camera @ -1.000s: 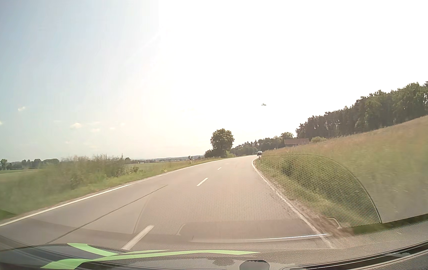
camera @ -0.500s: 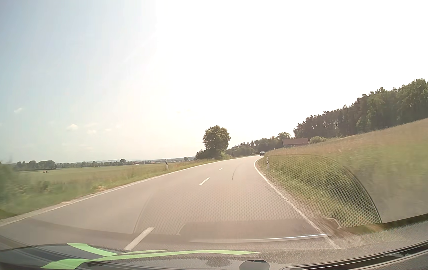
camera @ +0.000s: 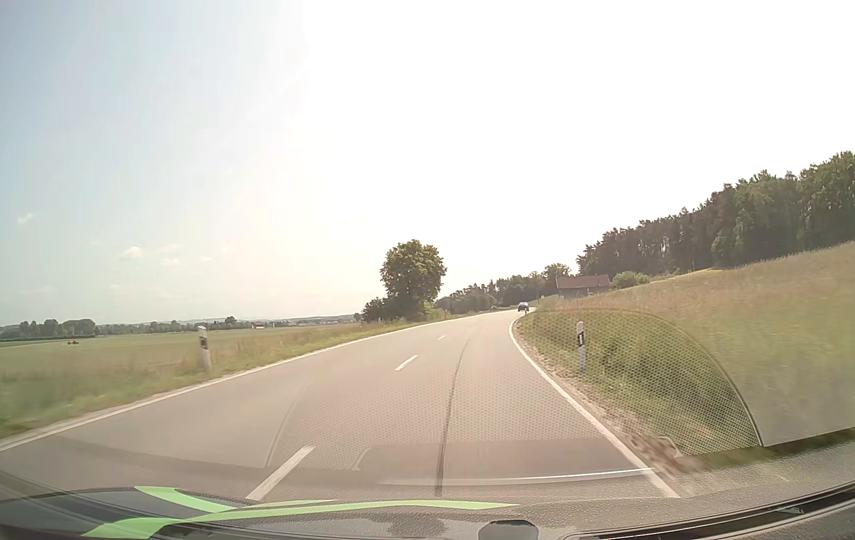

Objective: Follow the waypoints while adhering to traffic rules and regulations

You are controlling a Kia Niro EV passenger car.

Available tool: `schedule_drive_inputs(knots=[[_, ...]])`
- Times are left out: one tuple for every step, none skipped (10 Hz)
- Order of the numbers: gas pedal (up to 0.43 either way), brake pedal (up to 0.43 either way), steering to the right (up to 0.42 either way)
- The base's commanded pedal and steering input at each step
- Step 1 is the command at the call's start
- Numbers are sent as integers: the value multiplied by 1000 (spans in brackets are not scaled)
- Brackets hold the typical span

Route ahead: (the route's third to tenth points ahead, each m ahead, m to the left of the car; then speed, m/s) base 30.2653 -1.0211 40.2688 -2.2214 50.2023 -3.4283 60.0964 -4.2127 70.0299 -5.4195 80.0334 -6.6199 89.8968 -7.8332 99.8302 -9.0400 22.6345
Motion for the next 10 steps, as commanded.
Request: schedule_drive_inputs(knots=[[150, 0, 10], [150, 0, 10], [150, 0, 10], [150, 0, 11], [150, 0, 10], [150, 0, 10], [150, 0, 10], [150, 0, 10], [150, 0, 10], [150, 0, 10]])
